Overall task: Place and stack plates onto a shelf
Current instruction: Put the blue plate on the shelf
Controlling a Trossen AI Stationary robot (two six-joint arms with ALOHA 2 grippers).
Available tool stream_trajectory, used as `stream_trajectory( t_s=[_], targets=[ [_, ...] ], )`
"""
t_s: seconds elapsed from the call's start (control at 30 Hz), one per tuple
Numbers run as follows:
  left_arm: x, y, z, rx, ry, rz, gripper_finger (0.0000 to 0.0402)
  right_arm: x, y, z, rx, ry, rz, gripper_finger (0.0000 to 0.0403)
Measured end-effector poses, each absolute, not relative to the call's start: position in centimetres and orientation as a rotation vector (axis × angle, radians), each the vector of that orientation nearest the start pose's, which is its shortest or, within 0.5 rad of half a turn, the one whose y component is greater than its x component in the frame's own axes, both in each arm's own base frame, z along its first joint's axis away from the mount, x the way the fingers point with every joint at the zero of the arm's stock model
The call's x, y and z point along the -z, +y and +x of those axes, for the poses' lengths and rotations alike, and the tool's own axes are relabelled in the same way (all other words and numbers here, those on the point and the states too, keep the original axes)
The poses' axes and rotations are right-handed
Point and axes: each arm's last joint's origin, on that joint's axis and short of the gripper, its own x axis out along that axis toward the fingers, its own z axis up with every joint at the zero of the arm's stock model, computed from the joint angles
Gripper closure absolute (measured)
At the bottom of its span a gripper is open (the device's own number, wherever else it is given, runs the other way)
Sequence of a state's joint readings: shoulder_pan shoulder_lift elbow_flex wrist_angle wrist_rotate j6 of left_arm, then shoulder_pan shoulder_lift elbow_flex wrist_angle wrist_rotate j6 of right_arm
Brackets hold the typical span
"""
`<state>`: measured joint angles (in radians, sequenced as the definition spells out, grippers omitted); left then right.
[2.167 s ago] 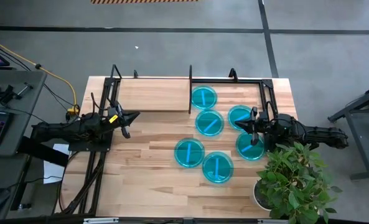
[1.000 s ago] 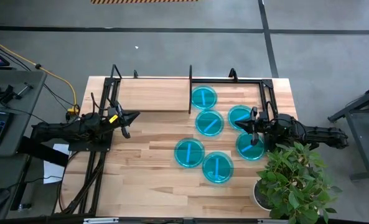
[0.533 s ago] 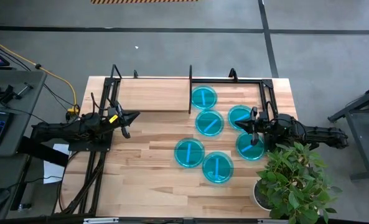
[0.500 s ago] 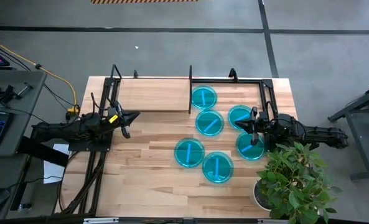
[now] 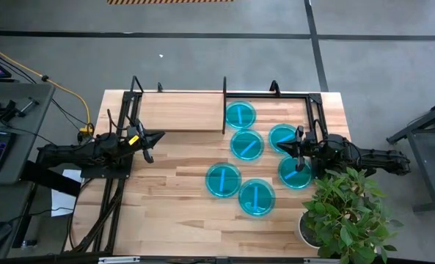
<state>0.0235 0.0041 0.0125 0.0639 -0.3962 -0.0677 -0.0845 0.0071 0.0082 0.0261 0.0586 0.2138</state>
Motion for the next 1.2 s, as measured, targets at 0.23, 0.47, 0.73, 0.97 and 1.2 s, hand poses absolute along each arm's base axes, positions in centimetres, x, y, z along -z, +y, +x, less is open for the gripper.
stream_trajectory(
  t_s=[0.23,0.47,0.73,0.97,1.2],
  targets=[
    [-17.3,1.3,9.4,-0.418,-0.086,-0.08,0.0401,-16.8,-1.0,9.7,0.139,-0.044,0.236,0.04],
    [-17.3,1.3,9.4,-0.417,-0.085,-0.08,0.0401,-17.4,-1.0,9.7,0.115,-0.126,0.58,0.04],
    [-17.4,1.3,9.4,-0.417,-0.086,-0.08,0.0401,-18.5,-1.8,9.3,0.282,-0.406,1.021,0.04],
    [-17.3,1.3,9.4,-0.417,-0.085,-0.08,0.0401,-18.8,-2.3,8.9,0.444,-0.598,1.166,0.04],
    [-17.3,1.3,9.4,-0.417,-0.086,-0.08,0.0401,-22.3,-2.5,8.8,0.425,-0.774,1.093,0.04]
  ],
)
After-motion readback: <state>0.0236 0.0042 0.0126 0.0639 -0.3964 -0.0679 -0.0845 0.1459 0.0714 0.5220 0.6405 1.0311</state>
